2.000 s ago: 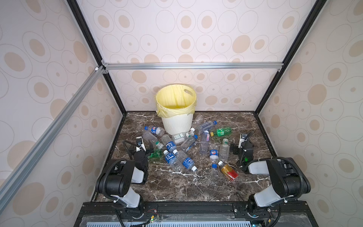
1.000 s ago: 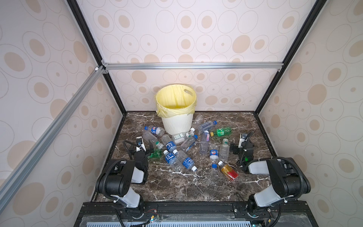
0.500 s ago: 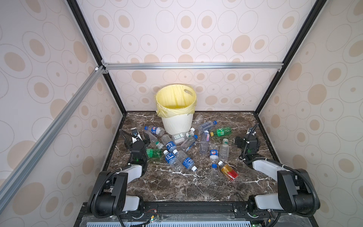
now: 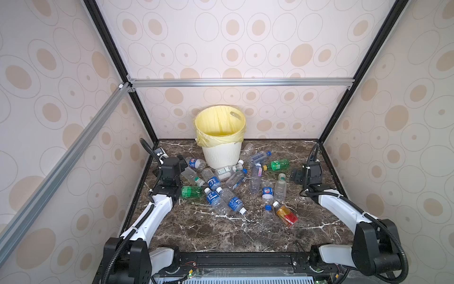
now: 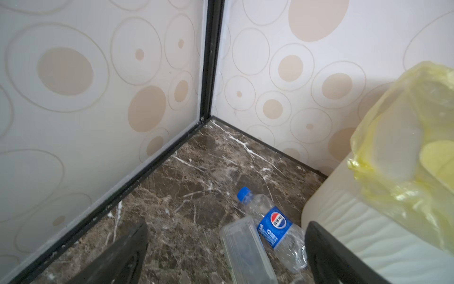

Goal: Throw the plastic bottles in the bin
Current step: 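Reach the right gripper toward the green Sprite bottle while the left arm advances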

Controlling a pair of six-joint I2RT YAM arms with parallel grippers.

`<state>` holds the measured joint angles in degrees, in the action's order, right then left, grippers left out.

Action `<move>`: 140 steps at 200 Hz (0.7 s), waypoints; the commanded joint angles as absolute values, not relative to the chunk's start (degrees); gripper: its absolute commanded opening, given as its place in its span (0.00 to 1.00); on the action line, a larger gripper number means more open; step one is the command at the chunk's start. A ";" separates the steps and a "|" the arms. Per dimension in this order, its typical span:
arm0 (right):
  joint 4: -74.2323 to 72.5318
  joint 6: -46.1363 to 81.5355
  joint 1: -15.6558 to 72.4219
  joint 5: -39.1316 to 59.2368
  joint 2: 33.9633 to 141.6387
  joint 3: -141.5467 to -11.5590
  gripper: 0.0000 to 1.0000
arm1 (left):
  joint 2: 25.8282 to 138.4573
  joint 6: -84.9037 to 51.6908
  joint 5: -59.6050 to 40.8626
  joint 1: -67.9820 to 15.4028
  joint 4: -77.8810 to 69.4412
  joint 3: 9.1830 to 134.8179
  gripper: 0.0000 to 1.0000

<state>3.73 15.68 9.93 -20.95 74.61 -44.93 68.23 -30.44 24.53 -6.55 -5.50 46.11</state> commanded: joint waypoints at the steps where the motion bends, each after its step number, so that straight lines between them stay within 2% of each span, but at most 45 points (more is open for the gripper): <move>1: 12.13 11.58 17.74 -21.25 75.11 -50.99 1.00 | 69.56 -45.33 18.38 -6.03 14.95 51.04 0.99; 22: 14.71 9.48 24.66 -23.74 75.85 -54.14 1.00 | 72.57 -49.27 12.05 -5.36 22.33 54.58 0.99; 51: 16.16 9.71 31.90 -22.85 76.30 -57.40 1.00 | 75.48 -58.74 9.08 -5.10 32.81 56.99 0.99; 85: 17.85 8.05 39.20 -26.34 80.80 -62.07 1.00 | 74.38 -67.53 -0.38 -4.27 33.37 52.76 0.99; 140: 17.93 10.69 42.53 -25.75 84.02 -64.68 1.00 | 69.44 -77.55 -2.78 -4.04 33.69 47.61 0.99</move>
